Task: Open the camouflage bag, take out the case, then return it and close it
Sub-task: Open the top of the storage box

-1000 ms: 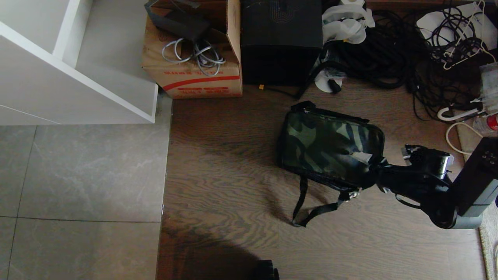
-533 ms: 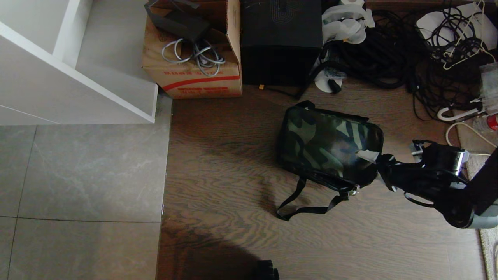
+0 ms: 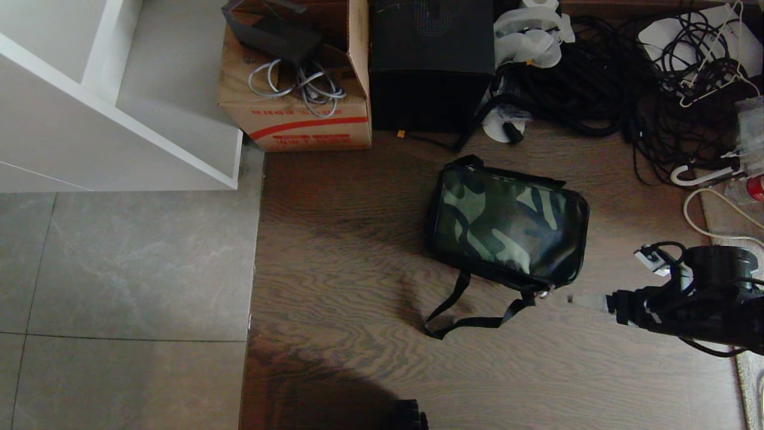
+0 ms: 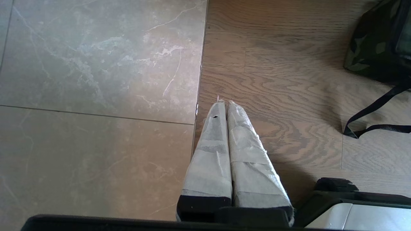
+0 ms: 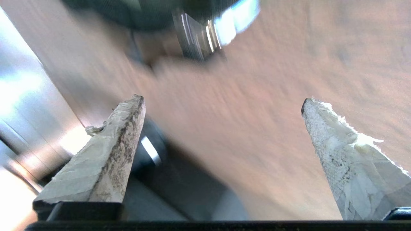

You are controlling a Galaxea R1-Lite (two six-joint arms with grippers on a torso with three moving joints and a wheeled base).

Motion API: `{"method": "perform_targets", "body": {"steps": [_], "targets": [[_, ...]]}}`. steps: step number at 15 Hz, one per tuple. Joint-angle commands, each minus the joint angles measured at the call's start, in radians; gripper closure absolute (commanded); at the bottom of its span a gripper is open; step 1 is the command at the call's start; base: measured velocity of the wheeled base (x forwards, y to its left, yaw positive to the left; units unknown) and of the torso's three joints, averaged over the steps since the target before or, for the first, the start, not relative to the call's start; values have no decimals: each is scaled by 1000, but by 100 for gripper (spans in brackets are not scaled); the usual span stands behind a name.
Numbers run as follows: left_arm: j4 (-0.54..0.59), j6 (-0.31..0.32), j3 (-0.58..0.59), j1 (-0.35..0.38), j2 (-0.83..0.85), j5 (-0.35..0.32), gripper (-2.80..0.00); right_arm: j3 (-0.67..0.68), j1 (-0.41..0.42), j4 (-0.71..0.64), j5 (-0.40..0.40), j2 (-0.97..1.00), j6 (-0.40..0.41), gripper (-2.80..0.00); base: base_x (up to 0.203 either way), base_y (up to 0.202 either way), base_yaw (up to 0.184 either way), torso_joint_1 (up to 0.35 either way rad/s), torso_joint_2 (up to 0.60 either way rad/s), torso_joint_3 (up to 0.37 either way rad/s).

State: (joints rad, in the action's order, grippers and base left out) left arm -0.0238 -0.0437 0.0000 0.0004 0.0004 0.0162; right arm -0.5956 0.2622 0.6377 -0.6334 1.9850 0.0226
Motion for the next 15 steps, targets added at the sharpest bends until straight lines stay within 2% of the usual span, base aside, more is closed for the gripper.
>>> {"method": "perform_targets", "body": {"steps": [1,4,7,8,13,15], "targets": [[-1,-1,10,1,0,1,0,30,18,-45,-6,-29,130,-280,0,0,0,0,0,0],[0,-1,10,1,0,1,0,39,15,-1,-8,-14,187,-280,0,0,0,0,0,0],[-1,-1,9,0,0,1,0,58,14,1,-9,23,352,-280,0,0,0,0,0,0],[1,-1,9,0,0,1,0,62,11,8,-9,46,378,-280,0,0,0,0,0,0],[-1,-1,11,1,0,1,0,20,-51,176,14,199,381,-280,0,0,0,0,0,0],[-1,-1,11,1,0,1,0,-3,-63,183,25,253,324,-280,0,0,0,0,0,0]]}}
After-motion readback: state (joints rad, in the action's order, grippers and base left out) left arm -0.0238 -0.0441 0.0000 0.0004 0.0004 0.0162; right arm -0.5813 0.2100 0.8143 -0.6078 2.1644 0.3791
